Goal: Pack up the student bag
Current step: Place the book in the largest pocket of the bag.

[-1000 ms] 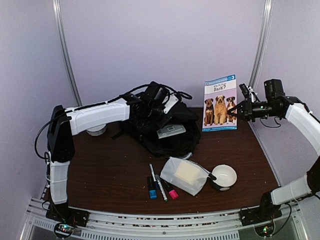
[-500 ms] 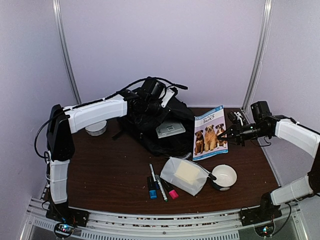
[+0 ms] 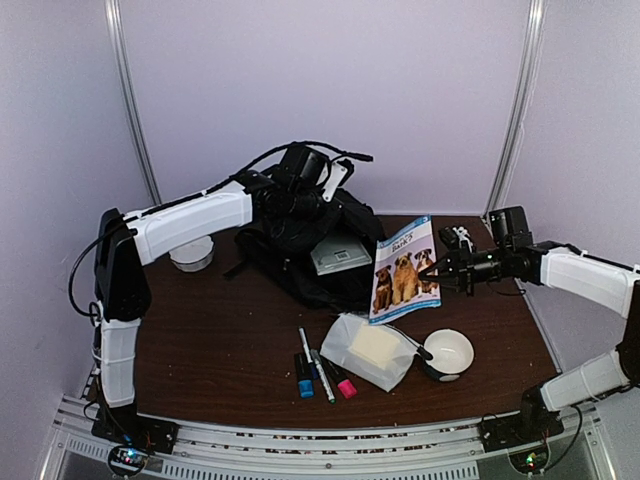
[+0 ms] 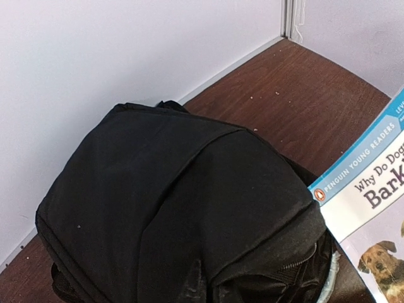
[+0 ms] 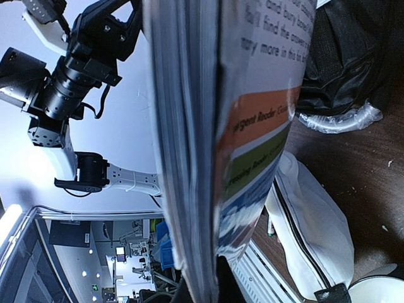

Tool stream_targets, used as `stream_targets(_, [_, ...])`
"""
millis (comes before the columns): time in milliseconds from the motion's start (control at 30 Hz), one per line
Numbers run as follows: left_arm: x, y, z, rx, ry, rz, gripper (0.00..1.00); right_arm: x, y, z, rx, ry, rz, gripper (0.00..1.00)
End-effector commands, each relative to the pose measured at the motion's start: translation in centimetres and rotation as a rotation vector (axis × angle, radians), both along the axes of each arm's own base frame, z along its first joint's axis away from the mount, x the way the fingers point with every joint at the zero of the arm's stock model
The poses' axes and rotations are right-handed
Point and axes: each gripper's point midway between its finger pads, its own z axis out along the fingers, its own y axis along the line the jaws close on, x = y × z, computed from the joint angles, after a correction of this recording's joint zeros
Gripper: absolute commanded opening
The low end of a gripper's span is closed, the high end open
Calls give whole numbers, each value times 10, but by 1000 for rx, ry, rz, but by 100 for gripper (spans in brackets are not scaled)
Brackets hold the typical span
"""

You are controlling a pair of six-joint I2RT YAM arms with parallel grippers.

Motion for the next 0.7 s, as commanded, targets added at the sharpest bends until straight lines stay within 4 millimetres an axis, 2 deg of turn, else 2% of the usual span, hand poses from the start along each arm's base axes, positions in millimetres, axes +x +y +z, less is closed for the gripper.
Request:
stream_targets(0, [17, -21, 72, -216, -149, -16, 0, -18, 4, 12, 82, 1, 25, 0])
stream_targets(200, [19, -21, 73, -216, -149, -9, 0, -28, 3, 7, 91, 59, 27, 0])
stream_targets(333, [14, -23, 80, -237, -150, -38, 0, -19, 7, 3, 88, 59, 22, 0])
stream_targets(500, [0, -28, 91, -267, -154, -115, 0, 4, 32, 8, 74, 47, 82, 0])
stream_targets(667, [-9, -24, 105, -283, -176, -140, 0, 13, 64, 9, 77, 65, 168, 0])
